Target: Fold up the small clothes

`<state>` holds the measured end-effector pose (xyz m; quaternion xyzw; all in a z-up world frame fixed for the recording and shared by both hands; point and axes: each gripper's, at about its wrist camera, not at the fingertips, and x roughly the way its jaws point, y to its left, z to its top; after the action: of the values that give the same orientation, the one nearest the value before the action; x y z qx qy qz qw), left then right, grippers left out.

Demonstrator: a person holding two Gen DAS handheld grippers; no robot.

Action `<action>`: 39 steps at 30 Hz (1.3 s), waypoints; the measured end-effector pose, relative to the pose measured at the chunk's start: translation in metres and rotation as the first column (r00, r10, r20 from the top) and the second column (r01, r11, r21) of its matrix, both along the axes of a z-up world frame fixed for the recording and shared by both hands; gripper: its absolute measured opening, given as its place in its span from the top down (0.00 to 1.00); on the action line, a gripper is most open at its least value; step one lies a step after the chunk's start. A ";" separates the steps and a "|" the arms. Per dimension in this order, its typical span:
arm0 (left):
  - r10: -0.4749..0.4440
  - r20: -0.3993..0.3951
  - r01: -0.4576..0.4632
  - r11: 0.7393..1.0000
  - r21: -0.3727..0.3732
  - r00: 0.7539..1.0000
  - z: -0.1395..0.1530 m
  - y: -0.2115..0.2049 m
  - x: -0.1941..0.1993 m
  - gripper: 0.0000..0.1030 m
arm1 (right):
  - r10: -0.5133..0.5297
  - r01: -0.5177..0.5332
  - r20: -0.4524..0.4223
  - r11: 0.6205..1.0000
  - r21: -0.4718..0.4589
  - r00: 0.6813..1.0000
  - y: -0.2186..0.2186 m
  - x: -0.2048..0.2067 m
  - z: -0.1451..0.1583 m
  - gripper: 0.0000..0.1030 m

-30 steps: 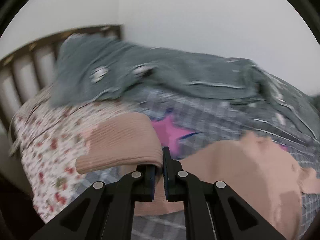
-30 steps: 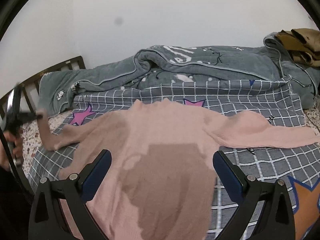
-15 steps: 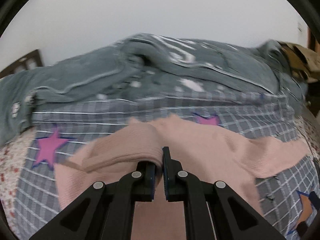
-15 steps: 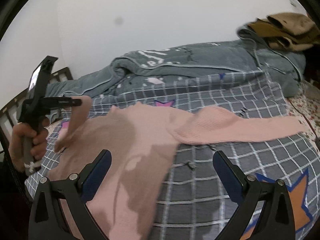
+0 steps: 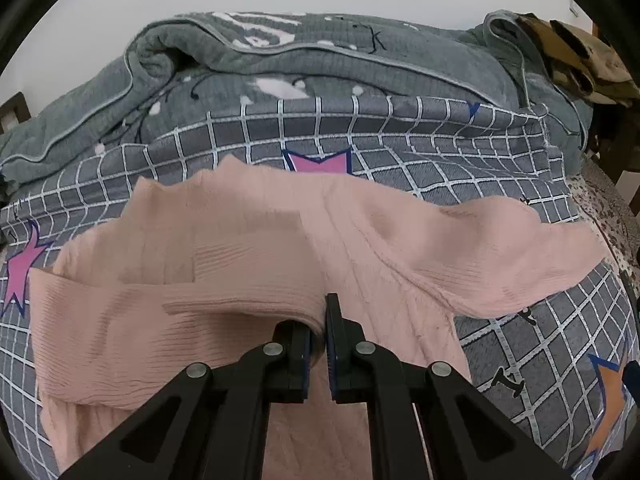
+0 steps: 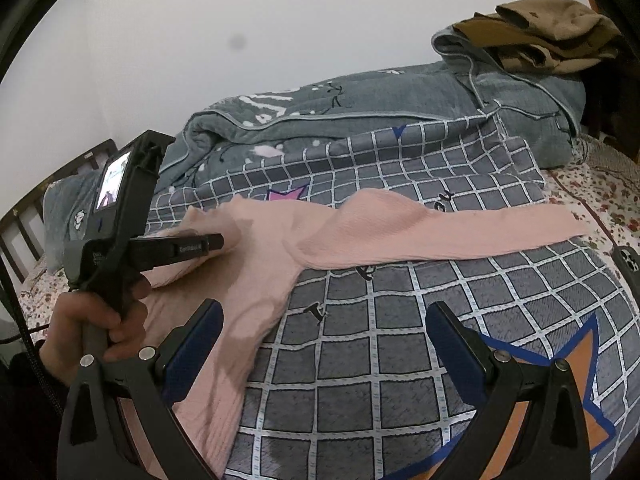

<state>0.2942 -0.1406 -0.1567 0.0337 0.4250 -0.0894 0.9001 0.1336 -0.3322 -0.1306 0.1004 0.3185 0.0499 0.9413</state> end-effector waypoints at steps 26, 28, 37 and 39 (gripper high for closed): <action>0.113 0.041 -0.112 0.993 -0.031 0.993 0.038 0.103 -0.011 0.63 | 0.079 -0.079 -0.010 0.996 -0.038 0.997 0.064 0.038 0.006 0.06; 0.147 0.039 -0.146 0.989 -0.029 0.988 0.038 0.125 -0.013 0.63 | 0.081 -0.082 -0.018 0.995 -0.058 0.997 0.074 0.045 0.004 0.08; 0.313 0.020 -0.311 0.947 -0.080 0.950 0.012 0.228 -0.014 0.23 | 0.026 -0.037 -0.121 0.995 -0.088 0.992 0.085 0.086 -0.022 0.27; 0.311 0.000 -0.310 0.948 -0.076 0.950 0.004 0.234 -0.009 0.24 | 0.011 -0.025 -0.148 0.995 -0.095 0.989 0.083 0.097 -0.029 0.31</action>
<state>0.2853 0.0939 -0.1532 -0.0672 0.4160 0.0377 0.9061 0.2302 -0.2487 -0.1597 0.0553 0.3903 0.0354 0.9184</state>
